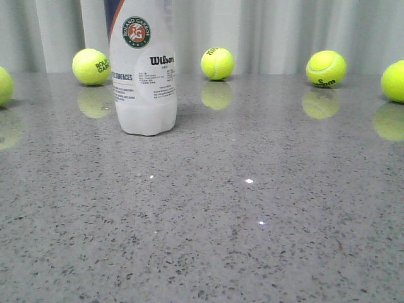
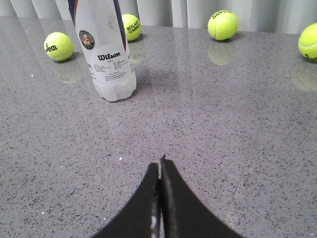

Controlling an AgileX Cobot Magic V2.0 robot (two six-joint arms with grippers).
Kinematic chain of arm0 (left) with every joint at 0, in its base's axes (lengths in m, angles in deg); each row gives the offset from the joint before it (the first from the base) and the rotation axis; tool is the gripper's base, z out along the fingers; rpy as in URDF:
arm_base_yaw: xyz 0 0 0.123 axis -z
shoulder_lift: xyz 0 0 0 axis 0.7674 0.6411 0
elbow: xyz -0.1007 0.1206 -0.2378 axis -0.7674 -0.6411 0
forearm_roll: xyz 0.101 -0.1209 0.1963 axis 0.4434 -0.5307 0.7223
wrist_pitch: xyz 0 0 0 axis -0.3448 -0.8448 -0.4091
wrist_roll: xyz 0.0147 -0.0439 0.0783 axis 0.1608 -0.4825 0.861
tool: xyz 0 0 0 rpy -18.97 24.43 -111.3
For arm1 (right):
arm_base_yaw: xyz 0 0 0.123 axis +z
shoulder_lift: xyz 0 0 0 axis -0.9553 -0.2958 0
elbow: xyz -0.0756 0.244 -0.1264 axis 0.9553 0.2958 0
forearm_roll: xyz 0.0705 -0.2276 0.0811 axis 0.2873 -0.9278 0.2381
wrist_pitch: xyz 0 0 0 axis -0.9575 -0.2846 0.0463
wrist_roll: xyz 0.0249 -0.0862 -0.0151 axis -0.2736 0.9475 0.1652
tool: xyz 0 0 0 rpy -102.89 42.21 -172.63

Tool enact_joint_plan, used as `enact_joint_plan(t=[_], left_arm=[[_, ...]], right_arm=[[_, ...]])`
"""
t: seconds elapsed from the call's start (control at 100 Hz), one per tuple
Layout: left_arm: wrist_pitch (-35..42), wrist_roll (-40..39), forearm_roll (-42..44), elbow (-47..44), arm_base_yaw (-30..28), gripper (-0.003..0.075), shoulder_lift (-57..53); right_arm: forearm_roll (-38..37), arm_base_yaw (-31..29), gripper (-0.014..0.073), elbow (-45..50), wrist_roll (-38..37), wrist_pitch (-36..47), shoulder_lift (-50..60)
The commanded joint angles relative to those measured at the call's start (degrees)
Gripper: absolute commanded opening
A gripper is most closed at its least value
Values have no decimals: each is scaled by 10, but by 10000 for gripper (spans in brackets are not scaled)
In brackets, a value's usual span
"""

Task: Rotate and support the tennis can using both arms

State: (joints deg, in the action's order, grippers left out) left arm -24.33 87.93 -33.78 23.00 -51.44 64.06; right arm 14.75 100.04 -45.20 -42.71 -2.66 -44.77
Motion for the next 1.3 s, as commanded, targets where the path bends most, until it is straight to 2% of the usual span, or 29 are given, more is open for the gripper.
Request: enact_joint_plan(t=[0.0, 0.39, 0.48, 0.6, 0.68, 0.78, 1.07, 1.29], left_arm=[[45, -6, -5, -25, -2, -19, -17], [45, -6, -5, -25, -2, -19, -17], [45, -6, -5, -25, -2, -19, -17], [45, -6, -5, -25, -2, -19, -17], [45, -6, -5, -25, -2, -19, -17], [45, -6, -5, -25, -2, -19, -17], [45, -6, -5, -25, -2, -19, -17], [44, -6, -5, -25, -2, -19, -17]], right_arm=[[-1, -3, -60, -14, 4, 41, -7], [-1, -3, -60, -12, 4, 43, -7], [-24, -11, -60, 4, 4, 89, -5], [-84, -70, -60, 45, 4, 193, -5], [-92, -123, -60, 83, 4, 260, -5], [-93, -189, -60, 130, 3, 302, -3], [-120, -304, -60, 217, -38, 290, 126], [-139, -308, -60, 216, -40, 280, 122]])
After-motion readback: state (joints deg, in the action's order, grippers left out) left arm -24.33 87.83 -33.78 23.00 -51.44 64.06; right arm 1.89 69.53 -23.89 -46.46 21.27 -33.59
